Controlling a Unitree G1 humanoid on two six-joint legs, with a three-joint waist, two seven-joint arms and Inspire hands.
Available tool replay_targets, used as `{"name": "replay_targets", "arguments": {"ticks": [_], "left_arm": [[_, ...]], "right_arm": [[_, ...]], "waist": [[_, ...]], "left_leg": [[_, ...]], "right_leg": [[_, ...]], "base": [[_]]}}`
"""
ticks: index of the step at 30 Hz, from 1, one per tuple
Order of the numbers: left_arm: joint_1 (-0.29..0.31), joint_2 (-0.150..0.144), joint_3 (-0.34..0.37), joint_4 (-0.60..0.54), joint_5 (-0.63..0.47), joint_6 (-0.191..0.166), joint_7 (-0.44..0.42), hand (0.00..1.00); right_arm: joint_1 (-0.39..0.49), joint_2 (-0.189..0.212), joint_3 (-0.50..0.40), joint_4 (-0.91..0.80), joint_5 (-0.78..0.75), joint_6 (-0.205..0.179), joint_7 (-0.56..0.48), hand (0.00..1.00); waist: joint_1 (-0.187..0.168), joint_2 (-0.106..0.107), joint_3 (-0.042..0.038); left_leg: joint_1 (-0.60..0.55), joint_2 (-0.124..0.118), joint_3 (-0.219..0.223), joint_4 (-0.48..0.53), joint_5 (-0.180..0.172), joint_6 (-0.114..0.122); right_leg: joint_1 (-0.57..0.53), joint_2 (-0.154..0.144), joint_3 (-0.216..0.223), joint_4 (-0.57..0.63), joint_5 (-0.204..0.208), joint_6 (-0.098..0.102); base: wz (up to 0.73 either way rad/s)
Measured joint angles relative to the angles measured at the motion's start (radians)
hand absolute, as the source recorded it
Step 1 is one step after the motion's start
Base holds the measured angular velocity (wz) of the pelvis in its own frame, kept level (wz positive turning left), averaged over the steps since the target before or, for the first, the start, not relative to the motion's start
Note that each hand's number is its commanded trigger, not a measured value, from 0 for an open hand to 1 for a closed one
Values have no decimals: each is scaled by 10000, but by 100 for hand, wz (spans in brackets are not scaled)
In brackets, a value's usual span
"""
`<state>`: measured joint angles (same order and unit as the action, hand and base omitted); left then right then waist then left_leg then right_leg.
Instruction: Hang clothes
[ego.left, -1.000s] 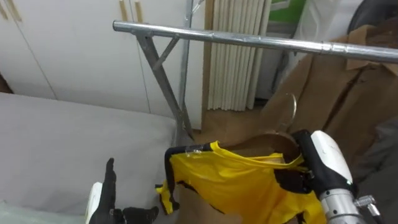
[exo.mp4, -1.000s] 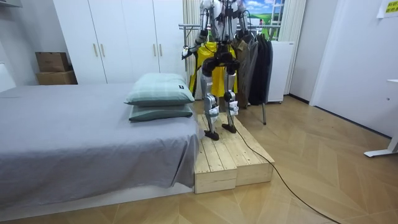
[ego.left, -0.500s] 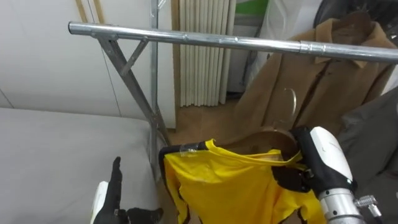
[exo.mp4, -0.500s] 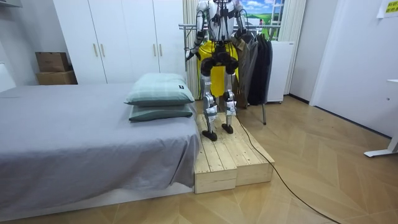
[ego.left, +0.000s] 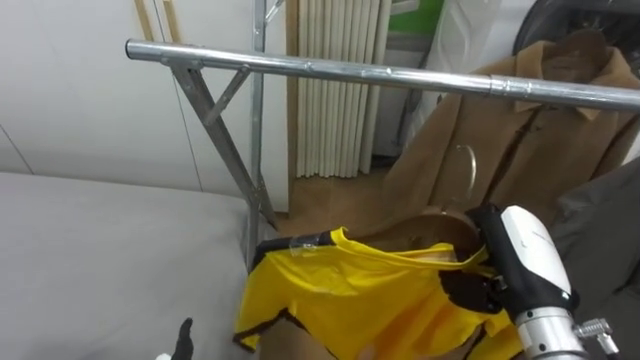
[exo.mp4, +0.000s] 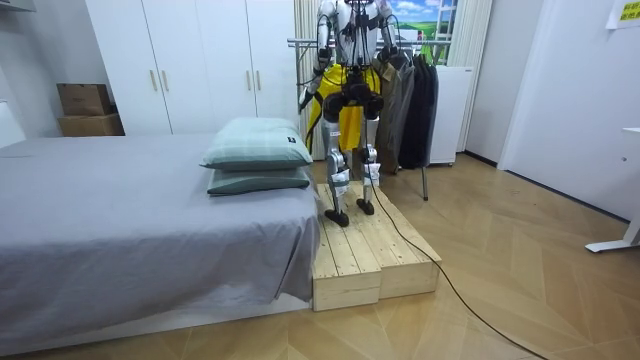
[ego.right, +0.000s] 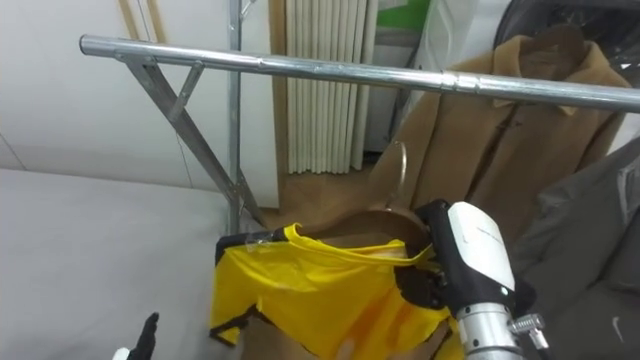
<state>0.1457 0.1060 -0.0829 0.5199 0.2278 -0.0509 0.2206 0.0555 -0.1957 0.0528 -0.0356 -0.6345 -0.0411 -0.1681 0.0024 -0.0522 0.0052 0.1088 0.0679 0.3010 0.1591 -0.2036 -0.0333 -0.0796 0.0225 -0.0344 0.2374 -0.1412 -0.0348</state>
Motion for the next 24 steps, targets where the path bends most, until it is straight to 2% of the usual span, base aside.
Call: {"name": "replay_targets", "arguments": {"ticks": [4, 10, 18, 24], "left_arm": [[3, -6, -8, 727, 0, 6, -349, 0], [-14, -16, 8, 1126, 8, 3, -788, 0], [41, 31, 25, 1627, 94, 15, -797, 0], [56, 36, 98, 1751, 394, 91, -787, 0]], "right_arm": [[-1, 0, -3, -79, -18, 0, -2, 100], [-23, -6, -3, -152, -31, -18, -30, 100], [-132, -286, -26, -221, 9, -25, -213, 100], [-623, -285, -463, -249, 47, 12, -218, 100]], "waist": [[-10, -3, 1], [25, -26, 6], [28, -104, 15], [31, -153, 26]], "left_leg": [[-101, 31, 7, 1, 0, 0], [-105, 57, 9, -8, 1, -1], [-65, 80, -22, -40, 1, -1], [-40, 86, -37, -113, 1, -1]], "right_leg": [[-95, 13, -79, 11, 26, -41], [-87, 37, -97, 9, 47, -74], [-105, 114, 43, 6, 84, -92], [-112, 115, -1, -2, 86, -94]], "base": [[3], [3], [-4], [-1]]}}
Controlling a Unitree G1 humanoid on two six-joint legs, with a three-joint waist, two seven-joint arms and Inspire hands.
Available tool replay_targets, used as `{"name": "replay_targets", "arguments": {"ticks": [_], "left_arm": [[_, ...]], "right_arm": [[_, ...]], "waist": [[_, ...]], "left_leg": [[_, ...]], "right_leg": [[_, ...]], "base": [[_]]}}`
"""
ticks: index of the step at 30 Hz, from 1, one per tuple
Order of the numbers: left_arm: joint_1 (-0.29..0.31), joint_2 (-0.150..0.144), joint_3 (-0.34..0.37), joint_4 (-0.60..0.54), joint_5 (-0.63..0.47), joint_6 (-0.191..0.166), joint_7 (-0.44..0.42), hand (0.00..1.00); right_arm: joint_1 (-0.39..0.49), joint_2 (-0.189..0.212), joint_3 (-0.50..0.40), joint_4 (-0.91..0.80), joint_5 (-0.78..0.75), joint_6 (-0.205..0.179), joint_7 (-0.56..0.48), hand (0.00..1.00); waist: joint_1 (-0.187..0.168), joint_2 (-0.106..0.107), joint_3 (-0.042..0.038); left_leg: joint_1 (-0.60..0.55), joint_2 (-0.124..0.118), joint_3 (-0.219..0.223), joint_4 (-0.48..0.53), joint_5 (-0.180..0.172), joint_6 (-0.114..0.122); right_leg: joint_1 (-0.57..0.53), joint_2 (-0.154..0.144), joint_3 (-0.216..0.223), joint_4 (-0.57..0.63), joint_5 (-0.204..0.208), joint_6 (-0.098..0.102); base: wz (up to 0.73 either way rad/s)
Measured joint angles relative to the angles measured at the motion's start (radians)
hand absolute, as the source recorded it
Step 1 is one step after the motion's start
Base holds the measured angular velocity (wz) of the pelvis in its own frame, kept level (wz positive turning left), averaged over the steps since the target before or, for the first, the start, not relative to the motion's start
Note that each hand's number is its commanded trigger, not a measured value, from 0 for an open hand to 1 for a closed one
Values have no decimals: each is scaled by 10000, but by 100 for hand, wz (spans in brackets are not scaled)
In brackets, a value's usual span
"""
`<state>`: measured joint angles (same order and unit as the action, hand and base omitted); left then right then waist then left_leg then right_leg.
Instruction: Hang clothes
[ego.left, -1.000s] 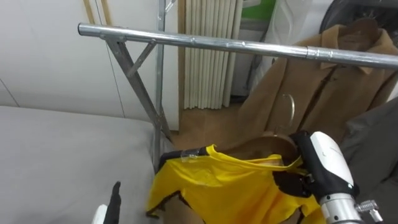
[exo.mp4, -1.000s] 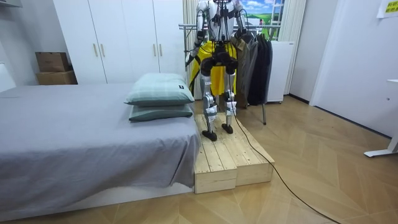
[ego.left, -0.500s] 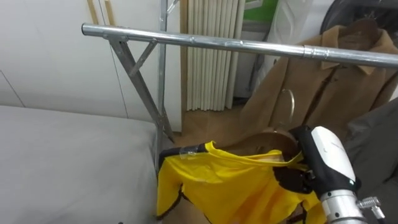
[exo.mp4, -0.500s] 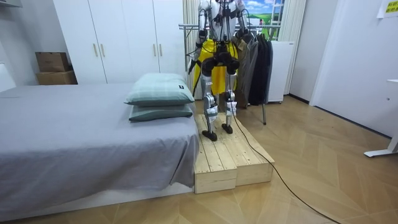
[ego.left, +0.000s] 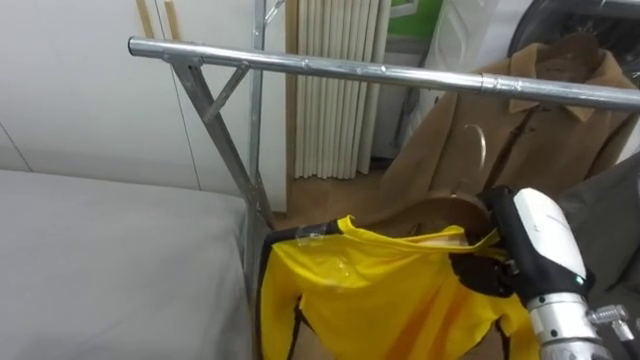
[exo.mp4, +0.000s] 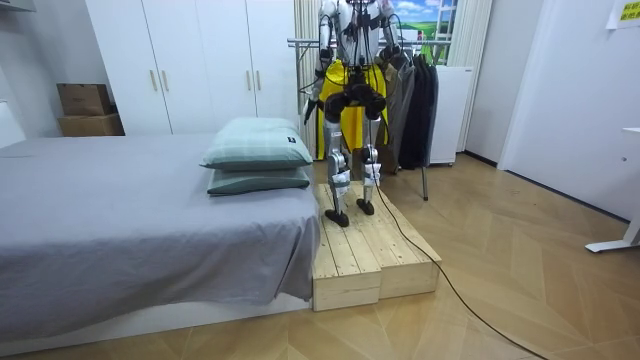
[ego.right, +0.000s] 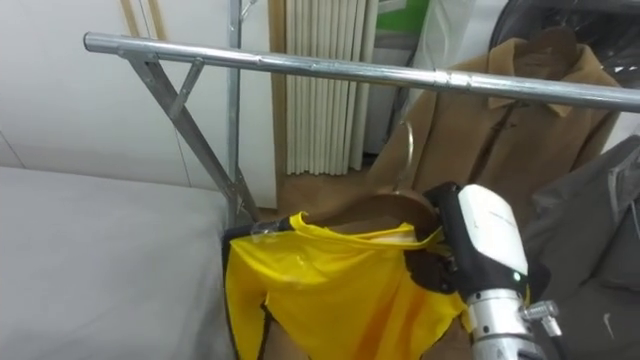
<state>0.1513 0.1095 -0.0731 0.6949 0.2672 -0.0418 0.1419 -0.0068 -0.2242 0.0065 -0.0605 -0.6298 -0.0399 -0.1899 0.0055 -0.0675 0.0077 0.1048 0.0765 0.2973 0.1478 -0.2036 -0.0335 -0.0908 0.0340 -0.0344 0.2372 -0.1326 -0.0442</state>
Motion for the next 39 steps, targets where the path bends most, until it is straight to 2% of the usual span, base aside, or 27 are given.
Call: {"name": "replay_targets", "arguments": {"ticks": [11, 16, 18, 26, 33, 36, 39], "left_arm": [[-25, 2, 4, -88, 27, 19, 1, 0], [-16, 10, -23, -365, 276, 104, -63, 0], [-16, 9, -70, -383, 294, 114, -66, 0], [-32, 8, -85, -360, 204, 199, -50, 0], [-13, -86, -82, -365, 210, 445, -274, 0], [-10, -65, -89, -534, 208, 526, -377, 0], [-10, -33, -88, -966, 195, 607, -476, 0]], "right_arm": [[-1223, -77, -219, -372, 866, 83, -6, 100], [-1318, -134, -244, -368, 1281, 125, 2, 100], [-1343, -140, -282, -366, 1298, 150, 21, 100], [-2026, -164, -277, 261, 3520, 418, 520, 100], [-2903, -172, -282, 1376, 5127, 635, 996, 100], [-3771, -184, -278, 2566, 5662, 651, 1166, 100], [-4379, -192, -172, 3535, 6133, 851, 1435, 100]], "waist": [[-6, -84, -18], [52, -328, -15], [89, -358, -13], [383, -493, 55], [801, -568, 69], [828, -681, 71], [874, -857, 81]], "left_leg": [[33, 43, -30, 1, -2, -3], [2, 53, -142, 2, -1, -5], [4, 45, -200, 1, -2, -7], [-58, 24, -263, 1, 14, -34], [-73, 23, -342, 1, 16, -37], [-61, 25, -400, 1, 16, -36], [-62, 29, -529, 1, 16, -36]], "right_leg": [[53, -12, -251, 2, 22, -31], [61, -18, -360, -1, 32, -47], [81, -34, -417, -3, 38, -56], [27, -82, -512, -1, 57, -64], [54, -94, -562, -16, 57, -64], [68, -99, -601, 2, 59, -66], [129, -130, -847, -11, 59, -66]], "base": [[0], [5], [6], [2], [1], [2], [11]]}}
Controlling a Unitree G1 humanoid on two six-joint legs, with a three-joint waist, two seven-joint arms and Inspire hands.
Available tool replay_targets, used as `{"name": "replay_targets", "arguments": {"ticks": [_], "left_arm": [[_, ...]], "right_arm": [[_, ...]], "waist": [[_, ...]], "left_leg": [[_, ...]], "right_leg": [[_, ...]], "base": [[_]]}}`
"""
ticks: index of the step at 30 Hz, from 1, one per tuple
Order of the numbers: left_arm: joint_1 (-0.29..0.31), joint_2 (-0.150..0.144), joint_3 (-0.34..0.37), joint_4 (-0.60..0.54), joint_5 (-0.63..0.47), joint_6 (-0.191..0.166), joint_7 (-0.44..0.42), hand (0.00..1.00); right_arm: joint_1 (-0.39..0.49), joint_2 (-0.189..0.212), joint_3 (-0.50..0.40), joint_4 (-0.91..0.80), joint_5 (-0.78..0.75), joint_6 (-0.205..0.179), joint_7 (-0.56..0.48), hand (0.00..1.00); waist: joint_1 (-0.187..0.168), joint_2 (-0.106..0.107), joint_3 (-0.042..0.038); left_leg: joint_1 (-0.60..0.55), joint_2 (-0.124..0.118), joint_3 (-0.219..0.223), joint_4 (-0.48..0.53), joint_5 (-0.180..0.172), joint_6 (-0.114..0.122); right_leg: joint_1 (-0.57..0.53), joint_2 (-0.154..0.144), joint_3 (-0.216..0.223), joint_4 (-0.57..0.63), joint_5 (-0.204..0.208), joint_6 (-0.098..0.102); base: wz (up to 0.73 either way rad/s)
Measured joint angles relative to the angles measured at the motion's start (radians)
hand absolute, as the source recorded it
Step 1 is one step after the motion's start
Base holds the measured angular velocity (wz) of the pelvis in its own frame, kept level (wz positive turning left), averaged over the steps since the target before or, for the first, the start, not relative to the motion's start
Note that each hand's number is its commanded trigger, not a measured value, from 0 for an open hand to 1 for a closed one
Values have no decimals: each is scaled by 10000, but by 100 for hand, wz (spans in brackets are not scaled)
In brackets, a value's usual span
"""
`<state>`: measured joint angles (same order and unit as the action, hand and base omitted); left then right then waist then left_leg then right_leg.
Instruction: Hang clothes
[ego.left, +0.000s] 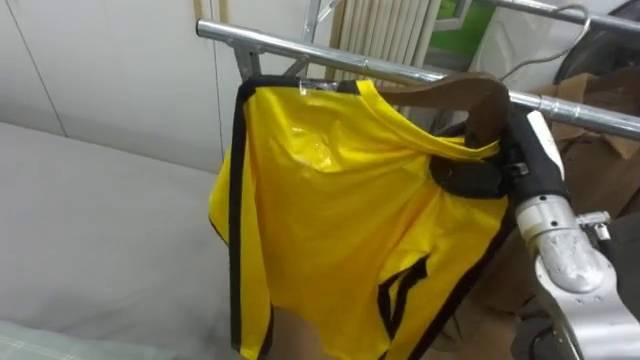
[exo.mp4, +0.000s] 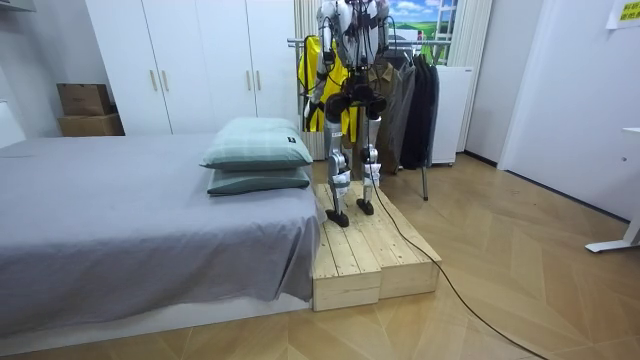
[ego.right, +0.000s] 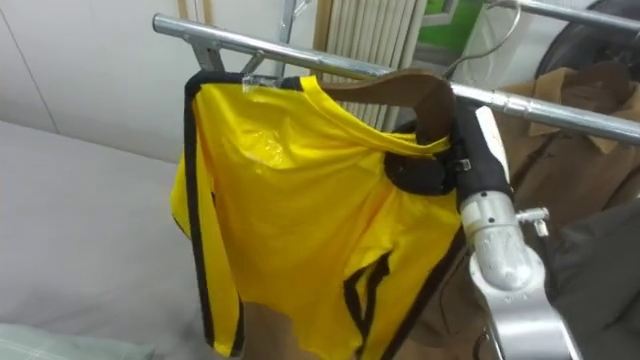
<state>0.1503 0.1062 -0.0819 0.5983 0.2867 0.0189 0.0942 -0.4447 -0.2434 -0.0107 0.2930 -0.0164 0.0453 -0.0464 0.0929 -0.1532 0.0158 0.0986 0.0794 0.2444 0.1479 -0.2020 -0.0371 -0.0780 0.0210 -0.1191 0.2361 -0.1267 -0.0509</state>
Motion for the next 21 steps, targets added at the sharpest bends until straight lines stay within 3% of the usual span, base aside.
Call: {"name": "replay_targets", "arguments": {"ticks": [9, 21], "left_arm": [[78, 34, -129, -1295, 306, 238, -688, 0], [92, 163, -202, -1683, 305, 249, -993, 0]], "right_arm": [[-838, -357, 222, 2178, 293, 222, 1186, 100], [-1655, -850, 226, 3780, 102, 356, 2261, 100]], "waist": [[153, -105, 0], [246, -156, 16]], "left_leg": [[-63, -36, -298, 1, -5, -7], [-89, -45, -367, 42, -3, -9]], "right_leg": [[166, -178, -729, -159, 58, 2], [183, -198, -853, -167, 58, 2]], "base": [[12], [2]]}}
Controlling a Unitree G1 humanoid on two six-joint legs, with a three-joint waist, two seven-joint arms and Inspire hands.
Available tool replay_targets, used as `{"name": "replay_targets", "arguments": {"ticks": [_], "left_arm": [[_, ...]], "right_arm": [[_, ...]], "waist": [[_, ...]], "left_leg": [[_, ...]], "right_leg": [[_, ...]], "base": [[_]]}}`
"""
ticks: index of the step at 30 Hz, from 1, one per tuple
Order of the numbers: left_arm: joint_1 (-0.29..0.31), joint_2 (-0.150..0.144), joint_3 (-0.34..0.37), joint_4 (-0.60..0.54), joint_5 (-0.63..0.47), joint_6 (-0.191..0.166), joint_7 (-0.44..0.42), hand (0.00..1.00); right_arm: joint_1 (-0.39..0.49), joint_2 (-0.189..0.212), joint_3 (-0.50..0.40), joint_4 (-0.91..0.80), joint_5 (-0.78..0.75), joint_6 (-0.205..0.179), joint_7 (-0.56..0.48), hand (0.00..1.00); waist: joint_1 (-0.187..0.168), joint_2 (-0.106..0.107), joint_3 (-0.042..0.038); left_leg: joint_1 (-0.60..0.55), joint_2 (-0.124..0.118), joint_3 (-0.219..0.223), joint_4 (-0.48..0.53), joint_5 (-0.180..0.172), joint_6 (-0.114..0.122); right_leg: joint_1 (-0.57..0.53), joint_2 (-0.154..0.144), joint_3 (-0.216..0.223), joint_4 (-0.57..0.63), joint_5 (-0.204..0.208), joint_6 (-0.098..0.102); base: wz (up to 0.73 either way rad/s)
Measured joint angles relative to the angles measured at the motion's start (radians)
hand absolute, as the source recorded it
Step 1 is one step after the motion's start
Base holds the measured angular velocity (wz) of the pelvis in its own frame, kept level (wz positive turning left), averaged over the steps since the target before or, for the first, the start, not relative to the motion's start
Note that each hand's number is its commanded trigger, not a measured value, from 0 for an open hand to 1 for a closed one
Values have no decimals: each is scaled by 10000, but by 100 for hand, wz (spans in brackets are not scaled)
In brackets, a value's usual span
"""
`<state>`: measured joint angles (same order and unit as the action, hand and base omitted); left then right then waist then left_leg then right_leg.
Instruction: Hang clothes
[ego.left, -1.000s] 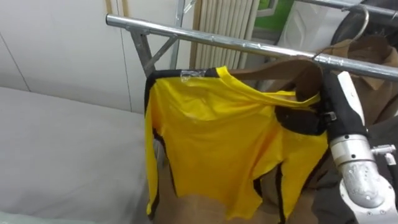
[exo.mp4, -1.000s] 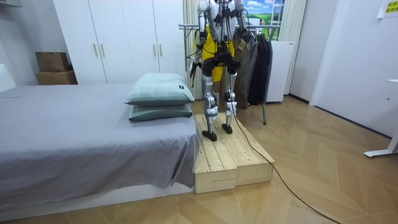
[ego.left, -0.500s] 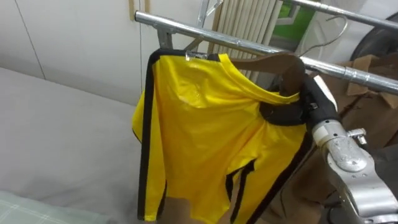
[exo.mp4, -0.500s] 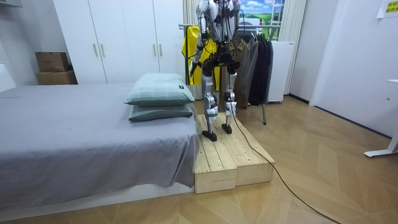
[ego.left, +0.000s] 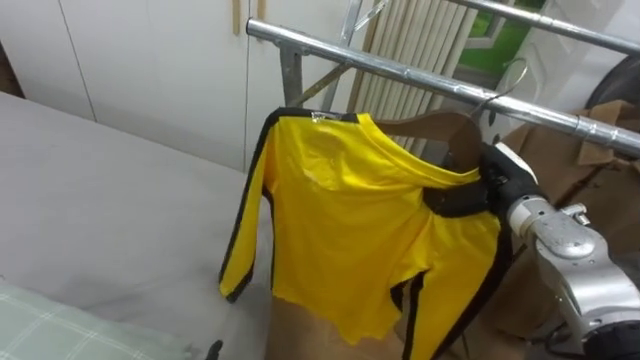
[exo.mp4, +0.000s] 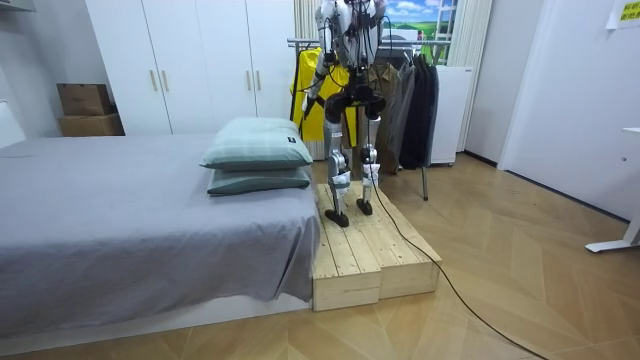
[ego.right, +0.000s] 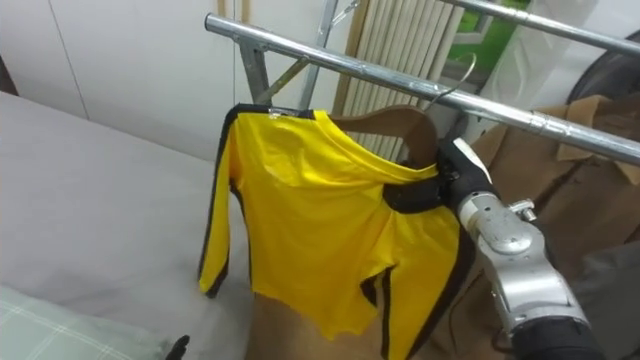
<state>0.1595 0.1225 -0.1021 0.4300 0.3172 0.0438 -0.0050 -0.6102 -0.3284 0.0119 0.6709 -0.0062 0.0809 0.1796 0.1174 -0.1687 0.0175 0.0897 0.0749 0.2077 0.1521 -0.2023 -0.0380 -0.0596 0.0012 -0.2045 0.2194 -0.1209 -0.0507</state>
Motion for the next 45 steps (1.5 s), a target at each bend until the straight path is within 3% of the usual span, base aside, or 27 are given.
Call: {"name": "replay_targets", "arguments": {"ticks": [12, 21, 30, 45], "left_arm": [[1, 163, -218, -5, -131, -3, -3, 0], [-109, 361, -410, -134, -524, -18, -46, 0], [-131, 508, -627, -172, -526, -19, 260, 0], [-136, 566, -627, -325, -523, -29, 399, 0]], "right_arm": [[-2, -12, 6, 1723, 90, -12, 104, 100], [33, 25, 54, 2725, 440, -299, -101, 100], [30, 34, 261, 3392, 777, -799, -621, 100], [30, 35, 454, 3418, 1057, -809, -986, 100]], "waist": [[8, 12, 7], [-5, 230, 129], [-10, 348, 87], [9, 352, 49]], "left_leg": [[26, 1, -65, 1, 1, -2], [82, -12, -32, -1, 1, -2], [94, 4, -186, 15, 12, -18], [84, 12, -199, 25, 12, -18]], "right_leg": [[48, 7, -7, -15, 1, -1], [118, -2, -25, -27, 3, 2], [262, 14, -164, -202, 38, -7], [318, 23, -205, -300, 49, -16]], "base": [[0], [0], [2], [0]]}}
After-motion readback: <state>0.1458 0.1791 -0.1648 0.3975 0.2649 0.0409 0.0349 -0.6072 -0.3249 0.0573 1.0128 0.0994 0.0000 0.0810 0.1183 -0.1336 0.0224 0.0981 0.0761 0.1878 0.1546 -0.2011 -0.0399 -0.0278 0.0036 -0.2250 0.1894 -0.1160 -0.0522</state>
